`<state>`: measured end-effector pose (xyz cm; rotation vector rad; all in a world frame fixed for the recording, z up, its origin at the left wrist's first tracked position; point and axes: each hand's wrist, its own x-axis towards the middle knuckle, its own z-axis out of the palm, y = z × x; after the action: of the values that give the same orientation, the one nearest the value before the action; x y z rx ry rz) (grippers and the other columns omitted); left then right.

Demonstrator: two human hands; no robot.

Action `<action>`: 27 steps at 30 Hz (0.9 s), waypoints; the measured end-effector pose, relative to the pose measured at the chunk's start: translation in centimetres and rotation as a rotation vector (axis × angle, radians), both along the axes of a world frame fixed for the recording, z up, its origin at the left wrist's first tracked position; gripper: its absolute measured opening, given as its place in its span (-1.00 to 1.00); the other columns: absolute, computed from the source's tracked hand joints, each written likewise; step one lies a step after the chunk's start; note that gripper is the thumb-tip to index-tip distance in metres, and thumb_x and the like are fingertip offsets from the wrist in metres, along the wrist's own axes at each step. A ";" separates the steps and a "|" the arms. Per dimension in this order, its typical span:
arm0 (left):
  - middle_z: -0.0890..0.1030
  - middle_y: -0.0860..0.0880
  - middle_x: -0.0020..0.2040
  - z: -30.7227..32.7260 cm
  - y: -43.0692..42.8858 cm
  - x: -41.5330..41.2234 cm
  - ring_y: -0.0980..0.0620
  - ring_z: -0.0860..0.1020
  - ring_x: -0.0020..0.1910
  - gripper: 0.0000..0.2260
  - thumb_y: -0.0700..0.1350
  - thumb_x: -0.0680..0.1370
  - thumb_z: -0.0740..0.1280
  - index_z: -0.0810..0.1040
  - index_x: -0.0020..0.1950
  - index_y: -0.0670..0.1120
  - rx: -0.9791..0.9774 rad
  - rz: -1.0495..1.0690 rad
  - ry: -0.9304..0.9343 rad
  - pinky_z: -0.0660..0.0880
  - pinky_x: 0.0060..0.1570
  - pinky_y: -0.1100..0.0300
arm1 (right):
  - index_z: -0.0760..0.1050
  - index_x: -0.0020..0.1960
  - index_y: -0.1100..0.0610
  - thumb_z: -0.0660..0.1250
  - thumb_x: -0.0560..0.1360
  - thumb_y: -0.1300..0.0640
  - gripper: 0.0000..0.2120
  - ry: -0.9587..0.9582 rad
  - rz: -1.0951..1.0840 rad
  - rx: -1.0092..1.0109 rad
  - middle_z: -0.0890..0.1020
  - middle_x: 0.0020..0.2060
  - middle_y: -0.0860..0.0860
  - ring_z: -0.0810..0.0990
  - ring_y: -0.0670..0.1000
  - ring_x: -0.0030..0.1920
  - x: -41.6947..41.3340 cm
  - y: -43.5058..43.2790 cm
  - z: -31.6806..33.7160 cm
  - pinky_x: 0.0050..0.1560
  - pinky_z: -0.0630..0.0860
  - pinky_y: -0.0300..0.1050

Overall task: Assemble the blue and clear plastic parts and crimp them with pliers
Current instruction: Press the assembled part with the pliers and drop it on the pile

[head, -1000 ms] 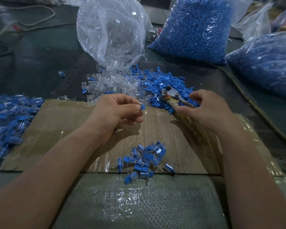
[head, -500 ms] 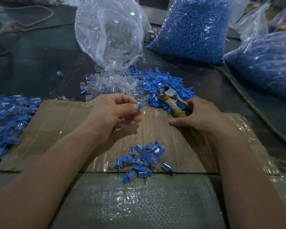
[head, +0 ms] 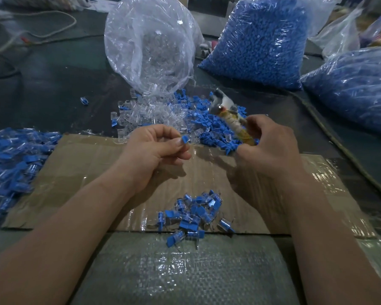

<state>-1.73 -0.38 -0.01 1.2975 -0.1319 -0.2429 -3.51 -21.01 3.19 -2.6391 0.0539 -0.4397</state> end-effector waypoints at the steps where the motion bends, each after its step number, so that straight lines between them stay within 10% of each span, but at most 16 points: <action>1: 0.63 -0.10 -0.37 0.0 0.0 0.0 0.03 0.63 -0.37 -0.87 -0.23 0.27 0.33 0.49 -0.21 -0.19 -0.010 0.015 -0.016 0.52 -0.45 0.31 | 0.48 0.16 0.10 0.35 0.31 0.27 -0.57 -0.029 0.018 0.019 0.50 -0.15 -0.06 0.51 0.06 -0.09 -0.2 0.3 0.0 -0.06 0.41 -0.07; 27: 0.65 -0.04 -0.30 0.5 -0.1 -0.3 0.05 0.62 -0.29 -0.89 -0.19 0.34 0.33 0.50 -0.16 -0.17 -0.041 0.158 -0.208 0.53 -0.33 0.32 | 0.37 0.11 0.08 0.34 0.42 0.16 -0.70 0.075 0.295 -0.065 0.44 -0.02 -0.01 0.41 -0.01 0.02 -0.3 2.4 -1.4 0.04 0.40 -0.09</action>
<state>-2.08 -0.46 0.49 1.2833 -0.2090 0.0300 -3.77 -18.64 1.82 -2.6682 -0.3264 -0.2456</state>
